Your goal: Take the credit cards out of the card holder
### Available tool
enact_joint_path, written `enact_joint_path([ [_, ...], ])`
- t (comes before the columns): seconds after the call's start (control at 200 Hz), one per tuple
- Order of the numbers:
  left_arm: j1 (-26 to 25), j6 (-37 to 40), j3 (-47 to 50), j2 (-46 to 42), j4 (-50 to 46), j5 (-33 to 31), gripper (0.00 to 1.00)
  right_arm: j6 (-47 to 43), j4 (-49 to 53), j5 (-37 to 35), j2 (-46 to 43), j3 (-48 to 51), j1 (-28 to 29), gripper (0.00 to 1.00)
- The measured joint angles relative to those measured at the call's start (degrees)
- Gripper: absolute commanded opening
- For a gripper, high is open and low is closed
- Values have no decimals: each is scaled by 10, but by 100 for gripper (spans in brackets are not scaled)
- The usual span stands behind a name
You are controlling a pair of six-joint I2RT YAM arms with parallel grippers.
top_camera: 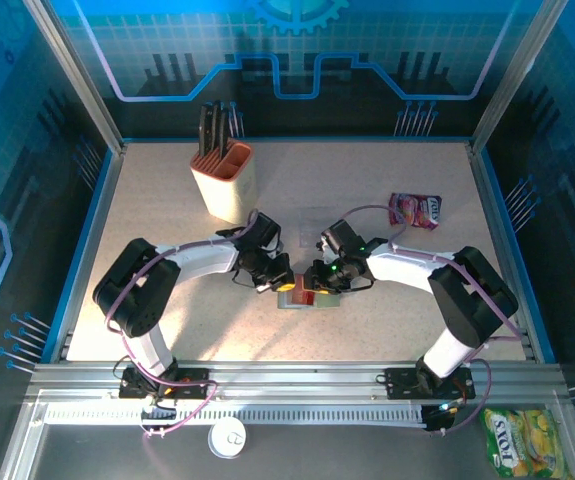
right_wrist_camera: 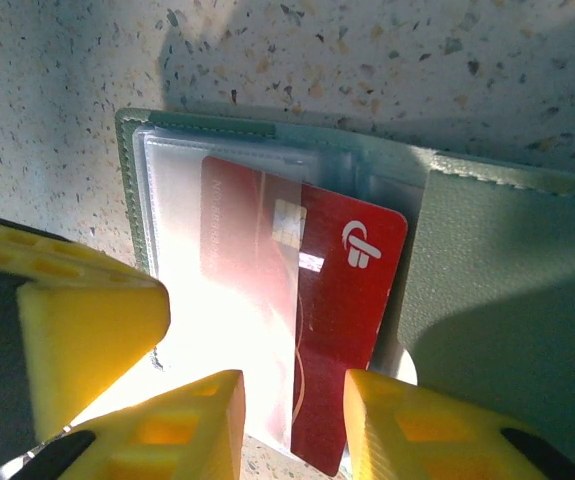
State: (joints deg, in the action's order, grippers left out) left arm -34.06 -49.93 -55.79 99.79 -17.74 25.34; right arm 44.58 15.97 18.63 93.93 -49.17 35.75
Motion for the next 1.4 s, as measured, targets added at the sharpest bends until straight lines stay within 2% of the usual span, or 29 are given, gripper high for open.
enact_joint_path([
  [0.445, -5, 6, -5, 20, -3, 1, 0, 1, 1, -6, 0, 14, -6, 33],
  [0.875, -5, 8, -5, 24, -14, -2, 0, 35, -80, 38, 4, 57, -25, 32],
  [1.11, -5, 8, -5, 25, -13, -2, 0, 63, -137, 68, 6, 80, -32, 27],
  [1.401, -5, 8, -5, 26, -12, 0, 0, 71, -156, 74, 6, 89, -32, 19],
])
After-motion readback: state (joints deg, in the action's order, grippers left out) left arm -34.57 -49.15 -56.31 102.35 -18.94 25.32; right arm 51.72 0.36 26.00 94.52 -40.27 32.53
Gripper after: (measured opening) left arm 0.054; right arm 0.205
